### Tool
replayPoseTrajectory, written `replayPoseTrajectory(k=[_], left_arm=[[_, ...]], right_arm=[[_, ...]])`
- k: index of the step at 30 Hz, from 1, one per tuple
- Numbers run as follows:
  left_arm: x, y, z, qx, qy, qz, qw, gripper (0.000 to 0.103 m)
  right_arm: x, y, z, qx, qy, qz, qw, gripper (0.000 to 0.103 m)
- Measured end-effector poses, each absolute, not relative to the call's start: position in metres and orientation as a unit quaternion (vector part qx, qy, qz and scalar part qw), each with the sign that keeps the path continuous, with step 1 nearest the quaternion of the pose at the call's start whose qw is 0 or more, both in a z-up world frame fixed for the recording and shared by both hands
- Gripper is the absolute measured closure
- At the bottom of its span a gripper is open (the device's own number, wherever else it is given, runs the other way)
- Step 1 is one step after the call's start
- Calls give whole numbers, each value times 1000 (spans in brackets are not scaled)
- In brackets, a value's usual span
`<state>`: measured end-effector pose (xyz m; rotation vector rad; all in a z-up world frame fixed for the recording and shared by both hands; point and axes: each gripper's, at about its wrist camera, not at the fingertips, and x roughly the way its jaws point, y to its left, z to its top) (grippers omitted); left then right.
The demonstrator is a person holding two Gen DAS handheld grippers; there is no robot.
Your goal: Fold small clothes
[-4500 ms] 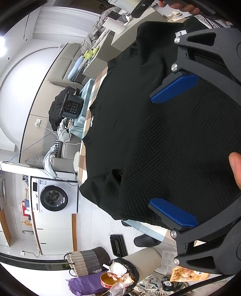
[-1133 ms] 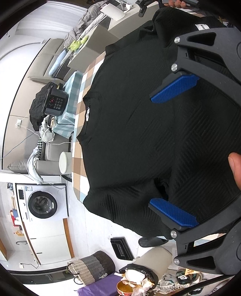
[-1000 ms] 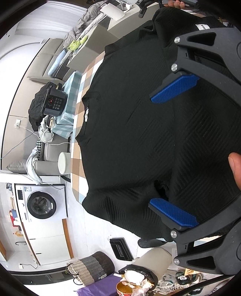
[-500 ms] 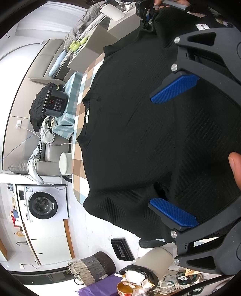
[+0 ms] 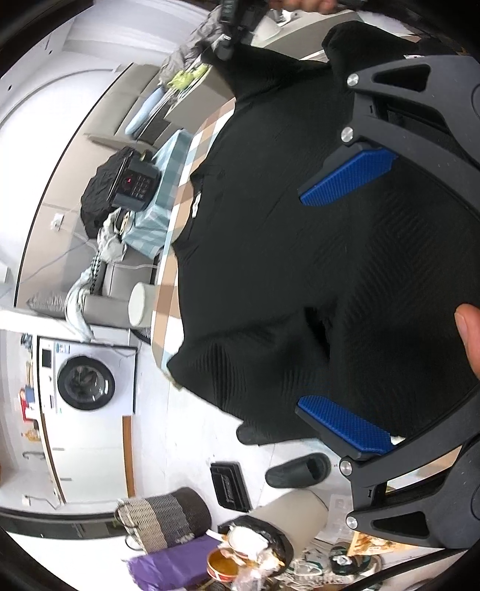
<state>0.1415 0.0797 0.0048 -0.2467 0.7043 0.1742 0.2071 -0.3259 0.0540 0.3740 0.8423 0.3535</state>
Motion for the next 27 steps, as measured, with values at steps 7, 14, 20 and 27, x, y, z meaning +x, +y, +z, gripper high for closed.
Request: replayPoseTrajectory(k=[7, 14, 20, 27], left_arm=[[116, 120, 4, -155, 338, 122, 920, 1], [97, 155, -5, -223, 341, 150, 901, 1], [75, 199, -20, -343, 314, 136, 875, 26], [113, 229, -57, -355, 385, 173, 834, 40]], right_arm=[[201, -270, 10, 160, 471, 237, 835, 65], [212, -282, -56, 171, 533, 148, 816, 65], [201, -280, -52, 148, 528, 142, 824, 63], [184, -281, -36, 149, 508, 166, 832, 62]])
